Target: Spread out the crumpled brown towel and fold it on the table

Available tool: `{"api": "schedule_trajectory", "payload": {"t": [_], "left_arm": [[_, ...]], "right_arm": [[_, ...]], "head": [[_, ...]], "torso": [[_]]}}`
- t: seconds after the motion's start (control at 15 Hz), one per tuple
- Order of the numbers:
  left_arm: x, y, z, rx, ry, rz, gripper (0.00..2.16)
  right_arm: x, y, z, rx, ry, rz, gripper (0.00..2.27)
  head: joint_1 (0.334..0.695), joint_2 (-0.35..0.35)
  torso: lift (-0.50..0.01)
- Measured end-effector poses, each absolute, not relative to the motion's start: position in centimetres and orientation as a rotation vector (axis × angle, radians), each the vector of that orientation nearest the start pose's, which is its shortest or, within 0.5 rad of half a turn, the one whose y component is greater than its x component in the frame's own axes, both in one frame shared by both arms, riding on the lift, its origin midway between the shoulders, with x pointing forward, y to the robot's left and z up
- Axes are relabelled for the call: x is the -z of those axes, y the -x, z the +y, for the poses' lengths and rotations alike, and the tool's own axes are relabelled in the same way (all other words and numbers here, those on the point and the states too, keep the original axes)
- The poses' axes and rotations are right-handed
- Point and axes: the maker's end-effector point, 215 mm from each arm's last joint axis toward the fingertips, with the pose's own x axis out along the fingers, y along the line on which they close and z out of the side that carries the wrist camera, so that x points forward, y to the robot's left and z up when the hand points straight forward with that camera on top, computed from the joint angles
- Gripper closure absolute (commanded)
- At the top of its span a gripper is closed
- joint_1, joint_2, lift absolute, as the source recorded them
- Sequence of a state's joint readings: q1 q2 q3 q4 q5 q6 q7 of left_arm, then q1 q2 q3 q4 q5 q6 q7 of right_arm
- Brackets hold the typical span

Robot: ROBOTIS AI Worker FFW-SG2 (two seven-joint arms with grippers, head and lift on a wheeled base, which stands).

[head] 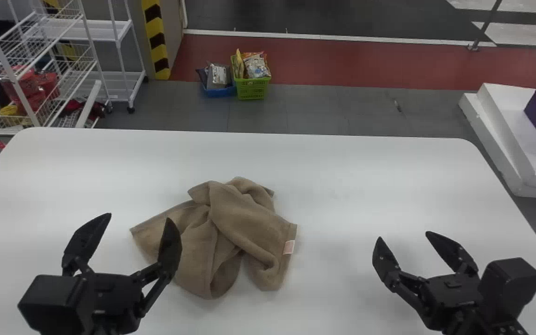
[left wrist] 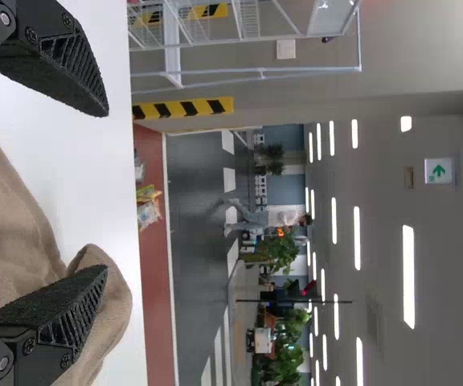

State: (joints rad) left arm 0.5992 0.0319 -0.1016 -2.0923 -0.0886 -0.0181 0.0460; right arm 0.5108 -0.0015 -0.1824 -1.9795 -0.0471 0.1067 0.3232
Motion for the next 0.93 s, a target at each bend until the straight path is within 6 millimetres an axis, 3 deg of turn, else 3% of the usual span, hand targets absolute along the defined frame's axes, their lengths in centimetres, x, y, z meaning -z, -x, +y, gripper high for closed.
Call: {"api": "schedule_trajectory", "payload": {"t": [0.2,0.47,0.93], "left_arm": [[36.0,-41.0,17.5,0.064,-0.077,0.081,0.18],[37.2,-40.8,15.5,0.092,-0.125,0.095,0.21],[38.8,-39.7,9.1,0.247,-0.186,0.129,0.21]], "right_arm": [[40.0,-42.0,-26.8,-0.245,-0.001,0.158,0.19],[39.4,-41.8,-29.0,-0.24,0.003,0.129,0.19],[39.3,-41.6,-29.8,-0.227,0.007,0.133,0.19]], "head": [[0.695,-0.118],[0.695,-0.175],[0.695,-0.282]], "torso": [[-0.127],[-0.127],[-0.127]]}}
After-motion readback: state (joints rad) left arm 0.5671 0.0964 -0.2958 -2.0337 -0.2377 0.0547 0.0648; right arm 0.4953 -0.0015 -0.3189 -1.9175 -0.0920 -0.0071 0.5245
